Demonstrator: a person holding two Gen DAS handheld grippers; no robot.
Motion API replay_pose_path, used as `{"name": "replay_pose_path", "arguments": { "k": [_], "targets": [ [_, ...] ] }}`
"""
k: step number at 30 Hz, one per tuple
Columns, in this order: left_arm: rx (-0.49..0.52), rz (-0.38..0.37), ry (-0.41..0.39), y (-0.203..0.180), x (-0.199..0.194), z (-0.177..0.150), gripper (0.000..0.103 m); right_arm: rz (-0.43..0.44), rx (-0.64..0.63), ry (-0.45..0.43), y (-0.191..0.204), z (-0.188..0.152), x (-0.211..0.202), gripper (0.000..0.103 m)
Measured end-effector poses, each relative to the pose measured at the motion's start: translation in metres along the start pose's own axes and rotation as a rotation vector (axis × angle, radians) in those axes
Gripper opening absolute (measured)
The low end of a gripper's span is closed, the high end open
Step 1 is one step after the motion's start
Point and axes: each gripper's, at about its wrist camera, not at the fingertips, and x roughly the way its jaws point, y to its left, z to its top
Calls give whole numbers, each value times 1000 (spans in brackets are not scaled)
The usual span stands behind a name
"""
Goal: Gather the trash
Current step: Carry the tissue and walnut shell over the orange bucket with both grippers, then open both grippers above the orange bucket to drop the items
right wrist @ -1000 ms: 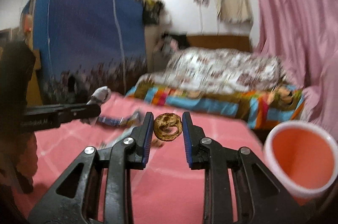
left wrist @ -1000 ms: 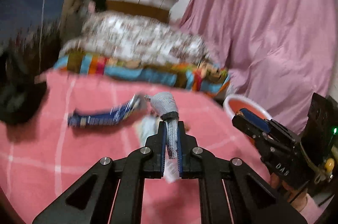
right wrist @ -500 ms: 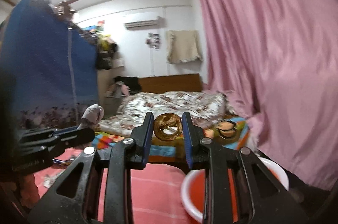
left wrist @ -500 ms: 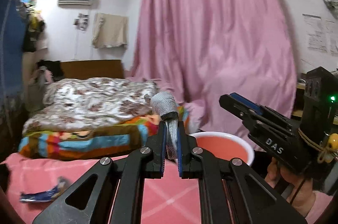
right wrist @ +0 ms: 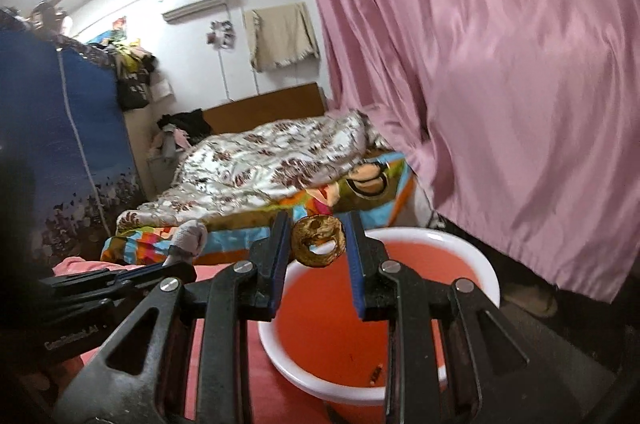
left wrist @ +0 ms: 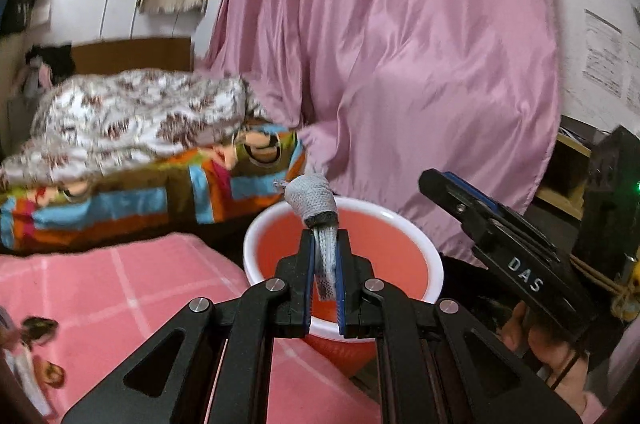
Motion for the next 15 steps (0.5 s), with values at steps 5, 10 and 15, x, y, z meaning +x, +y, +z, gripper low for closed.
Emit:
{"name": "replay_pose_path", "arguments": {
  "k": [5, 10, 15],
  "targets": [
    [-35, -2, 81, -1, 25, -3, 7, -37, 46, 76, -19, -9, 15, 35],
    [-49, 8, 162, -3, 51, -8, 7, -50, 103, 138, -33, -18, 27, 35],
    [-67, 10, 226, -1, 70, -16, 7, -71, 117, 197, -41, -25, 37, 35]
  ]
}}
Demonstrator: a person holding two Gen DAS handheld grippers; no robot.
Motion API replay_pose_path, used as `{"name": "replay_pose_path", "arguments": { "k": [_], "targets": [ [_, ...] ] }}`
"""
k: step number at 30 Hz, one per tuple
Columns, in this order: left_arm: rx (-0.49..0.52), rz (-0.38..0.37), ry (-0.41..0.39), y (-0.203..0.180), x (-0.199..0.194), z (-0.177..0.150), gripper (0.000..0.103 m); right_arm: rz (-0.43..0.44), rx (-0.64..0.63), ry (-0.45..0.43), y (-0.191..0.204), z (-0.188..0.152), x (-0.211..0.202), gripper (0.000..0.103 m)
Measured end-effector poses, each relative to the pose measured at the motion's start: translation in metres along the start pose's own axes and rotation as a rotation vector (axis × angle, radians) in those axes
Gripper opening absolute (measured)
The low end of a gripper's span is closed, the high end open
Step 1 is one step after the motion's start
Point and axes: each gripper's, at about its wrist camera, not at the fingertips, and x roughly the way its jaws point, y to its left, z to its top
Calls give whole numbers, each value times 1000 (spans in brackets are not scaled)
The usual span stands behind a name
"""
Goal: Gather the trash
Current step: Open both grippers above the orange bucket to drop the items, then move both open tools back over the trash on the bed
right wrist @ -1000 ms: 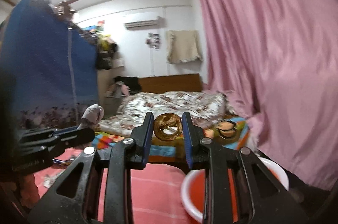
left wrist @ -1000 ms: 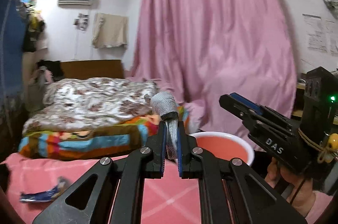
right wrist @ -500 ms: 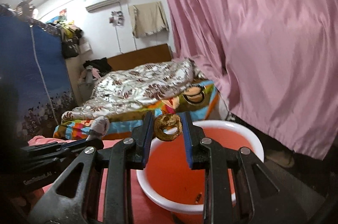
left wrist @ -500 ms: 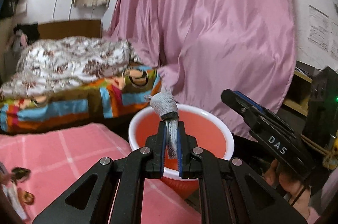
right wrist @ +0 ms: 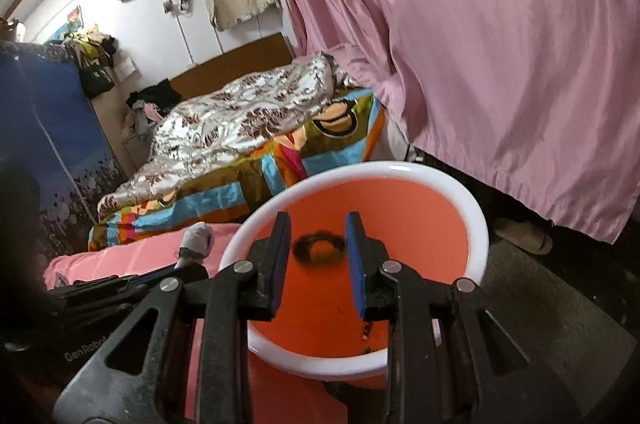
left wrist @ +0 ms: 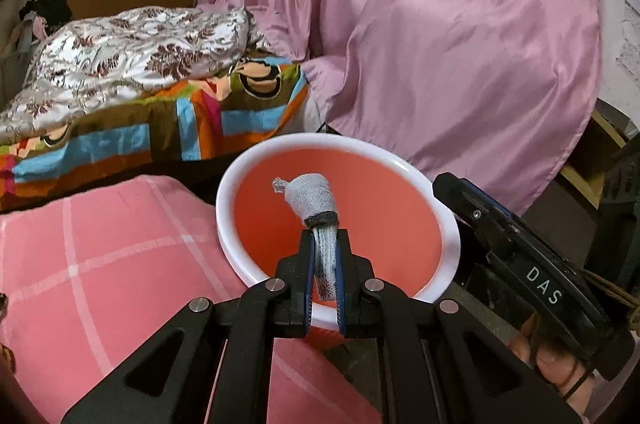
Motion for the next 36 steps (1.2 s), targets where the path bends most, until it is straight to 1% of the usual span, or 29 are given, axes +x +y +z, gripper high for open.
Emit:
{"name": "replay_pose_path", "arguments": {
  "k": [3, 5, 7, 8, 9, 11, 13, 16, 17, 18, 20, 22, 23, 24, 25, 27, 28, 29, 30, 31, 32, 33, 35, 36],
  "targets": [
    [-4, 3, 30, 0, 7, -3, 7, -1, 2, 8, -2, -1, 1, 35],
    [-6, 17, 46, 1, 12, -5, 8, -3, 4, 10, -3, -1, 2, 36],
    [-12, 19, 56, 2, 14, -6, 10, -2, 9, 12, -2, 0, 1, 36],
    [-17, 15, 58, 3, 14, -6, 14, -1, 11, 13, -3, -1, 0, 36],
    [-22, 11, 59, 4, 14, -5, 22, -2, 14, 14, -3, -1, 0, 36],
    [-41, 5, 45, 8, 12, -5, 32, -2, 16, 15, -4, 0, 1, 37],
    [-61, -5, 31, 10, 7, -4, 33, -2, 15, 10, -3, 1, 0, 38],
    [-90, 0, 14, 13, -3, -1, 33, -1, 9, -12, 0, 1, -5, 46],
    [-94, 6, 6, 13, -7, 0, 33, 2, 7, -25, 2, 2, -7, 50],
    [-96, 16, -7, 13, -12, 1, 33, 5, 6, -36, 4, 2, -9, 55],
    [-101, 33, -34, 14, -22, 2, 34, 13, 1, -70, 8, 4, -17, 60],
    [-110, 48, -65, 16, -35, 2, 40, 22, -8, -110, 15, 5, -25, 66],
    [-119, 61, -91, 19, -44, 1, 44, 28, -12, -131, 18, 6, -29, 70],
    [-127, 68, -112, 20, -52, 0, 47, 34, -14, -145, 21, 6, -32, 75],
    [-135, 77, -132, 23, -61, -1, 47, 44, -20, -164, 25, 6, -37, 79],
    [-142, 104, -168, 28, -79, -3, 50, 66, -36, -211, 37, 6, -47, 90],
    [-146, 118, -188, 31, -89, -4, 52, 81, -44, -230, 42, 6, -51, 93],
    [-153, 135, -212, 35, -100, -6, 58, 95, -56, -249, 48, 6, -55, 97],
    [-158, 150, -234, 37, -111, -9, 68, 104, -64, -260, 53, 6, -59, 102],
    [-167, 171, -264, 41, -122, -10, 76, 120, -78, -282, 61, 5, -64, 103],
    [-176, 197, -301, 46, -135, -13, 91, 144, -90, -304, 70, 3, -69, 103],
    [-186, 226, -351, 50, -150, -17, 97, 166, -98, -319, 77, 2, -74, 103],
    [-194, 262, -426, 57, -172, -24, 97, 208, -118, -341, 91, -1, -82, 103],
    [-193, 281, -448, 59, -182, -27, 97, 229, -136, -358, 102, -4, -87, 103]
  ]
}}
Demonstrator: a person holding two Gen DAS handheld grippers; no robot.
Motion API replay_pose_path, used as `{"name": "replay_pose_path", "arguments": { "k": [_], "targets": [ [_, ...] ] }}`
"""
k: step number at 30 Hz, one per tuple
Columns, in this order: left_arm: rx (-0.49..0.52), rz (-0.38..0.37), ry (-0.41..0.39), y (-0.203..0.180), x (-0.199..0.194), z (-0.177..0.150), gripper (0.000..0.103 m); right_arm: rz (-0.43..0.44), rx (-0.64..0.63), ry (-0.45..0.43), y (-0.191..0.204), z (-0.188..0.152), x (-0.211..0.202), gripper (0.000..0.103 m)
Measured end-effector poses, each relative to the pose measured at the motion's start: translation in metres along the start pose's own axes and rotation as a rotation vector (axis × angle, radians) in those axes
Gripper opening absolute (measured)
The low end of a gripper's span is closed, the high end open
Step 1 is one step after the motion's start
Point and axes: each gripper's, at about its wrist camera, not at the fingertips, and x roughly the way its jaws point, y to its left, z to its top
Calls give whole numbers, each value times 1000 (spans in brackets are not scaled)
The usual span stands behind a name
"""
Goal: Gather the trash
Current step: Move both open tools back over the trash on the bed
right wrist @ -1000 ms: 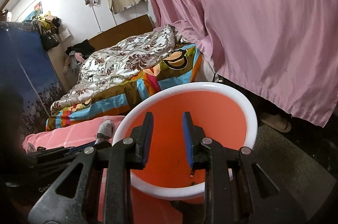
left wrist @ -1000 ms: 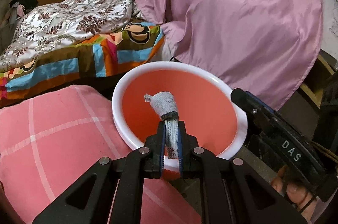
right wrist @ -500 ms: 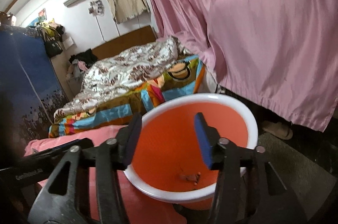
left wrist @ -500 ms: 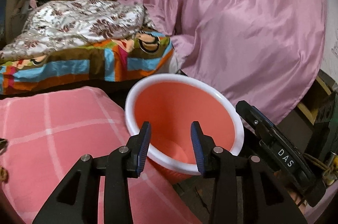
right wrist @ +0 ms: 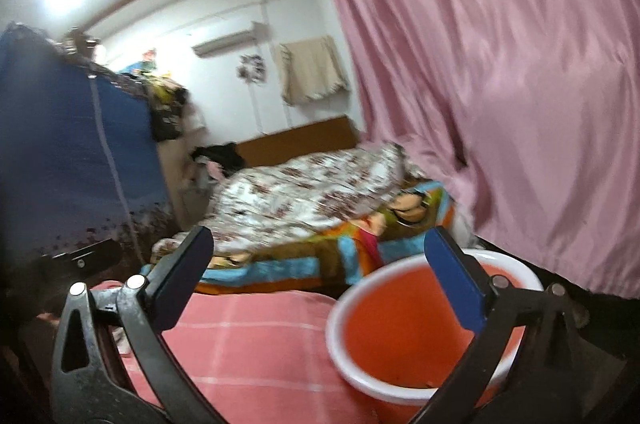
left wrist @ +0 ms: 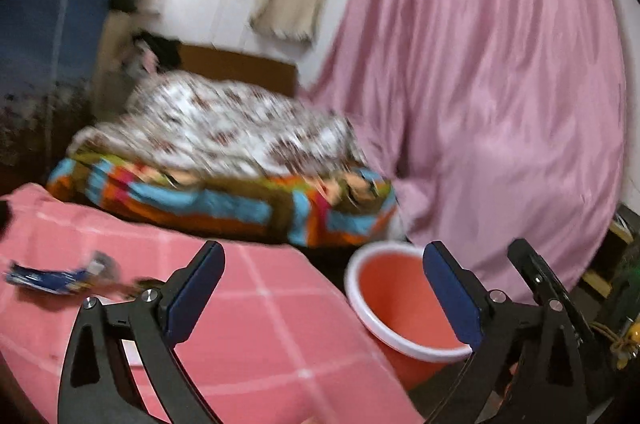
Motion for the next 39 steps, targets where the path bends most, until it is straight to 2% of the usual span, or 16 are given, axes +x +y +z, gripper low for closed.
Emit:
{"name": "replay_pose_path", "arguments": {
  "k": [7, 17, 22, 28, 39],
  "targets": [
    [31, 121, -127, 43, -65, 4, 98, 117, -94, -71, 62, -4, -18, 103],
    [26, 248, -246, 99, -142, -20, 99, 222, -169, -144, 121, -20, -34, 103],
    [27, 299, -255, 120, -164, -35, 100, 259, -205, -128, 139, -30, -32, 103],
    [47, 319, -228, 130, -168, -52, 100, 311, -284, -88, 153, -47, -25, 103],
    [63, 260, -145, 131, -153, -62, 100, 365, -342, 56, 155, -69, -7, 103]
  ]
}}
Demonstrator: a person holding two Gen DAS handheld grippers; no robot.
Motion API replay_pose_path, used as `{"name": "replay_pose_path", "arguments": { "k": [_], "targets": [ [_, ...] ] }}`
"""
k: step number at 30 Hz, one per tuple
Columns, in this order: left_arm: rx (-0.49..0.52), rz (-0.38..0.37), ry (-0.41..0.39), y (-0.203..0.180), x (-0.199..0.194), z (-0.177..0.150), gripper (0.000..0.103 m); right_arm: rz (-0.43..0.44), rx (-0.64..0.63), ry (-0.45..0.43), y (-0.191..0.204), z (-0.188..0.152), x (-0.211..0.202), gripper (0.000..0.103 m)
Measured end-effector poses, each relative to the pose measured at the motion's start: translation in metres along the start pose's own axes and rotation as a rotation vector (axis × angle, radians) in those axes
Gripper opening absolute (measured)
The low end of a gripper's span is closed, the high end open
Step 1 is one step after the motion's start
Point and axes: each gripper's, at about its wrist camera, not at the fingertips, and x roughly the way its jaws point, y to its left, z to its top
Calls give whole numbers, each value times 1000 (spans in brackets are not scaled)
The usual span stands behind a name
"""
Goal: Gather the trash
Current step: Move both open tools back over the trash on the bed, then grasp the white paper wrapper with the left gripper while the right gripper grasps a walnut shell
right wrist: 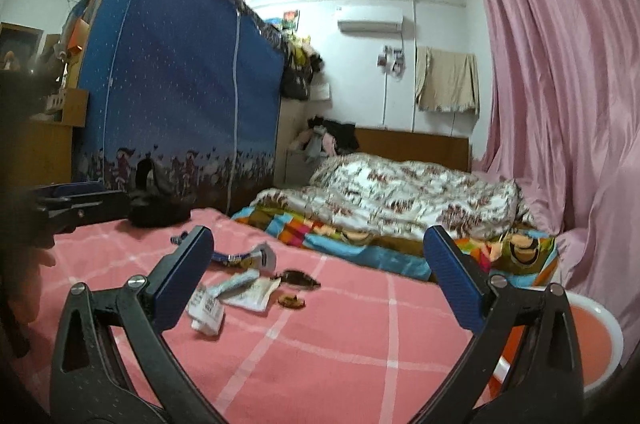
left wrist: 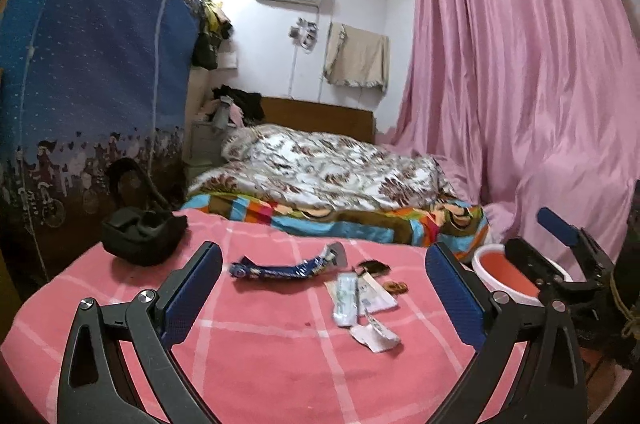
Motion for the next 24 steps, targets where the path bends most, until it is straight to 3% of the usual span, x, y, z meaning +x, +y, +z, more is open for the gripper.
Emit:
{"name": "replay_pose_path", "arguments": {
  "k": [4, 7, 10, 12, 14, 17, 22, 24],
  "targets": [
    [5, -41, 96, -4, 17, -4, 99, 6, 25, 84, -8, -8, 13, 101],
    [-12, -82, 171, -5, 30, -7, 96, 17, 39, 153, -13, -15, 24, 93],
    [-37, -137, 257, -6, 47, -13, 86, 32, 53, 219, -16, -23, 36, 88],
    [-51, -165, 318, -8, 58, -14, 71, 39, 61, 240, -18, -25, 39, 85],
    [-76, -189, 385, -10, 71, -18, 64, 44, 69, 262, -20, -27, 44, 85],
    [-111, -223, 467, -13, 86, -24, 63, 52, 82, 292, -24, -30, 50, 84],
    [-126, -185, 547, -16, 99, -30, 61, 62, 103, 317, -27, -31, 55, 83],
    [-134, -178, 573, -14, 104, -32, 48, 62, 110, 332, -29, -32, 58, 83]
  ]
}}
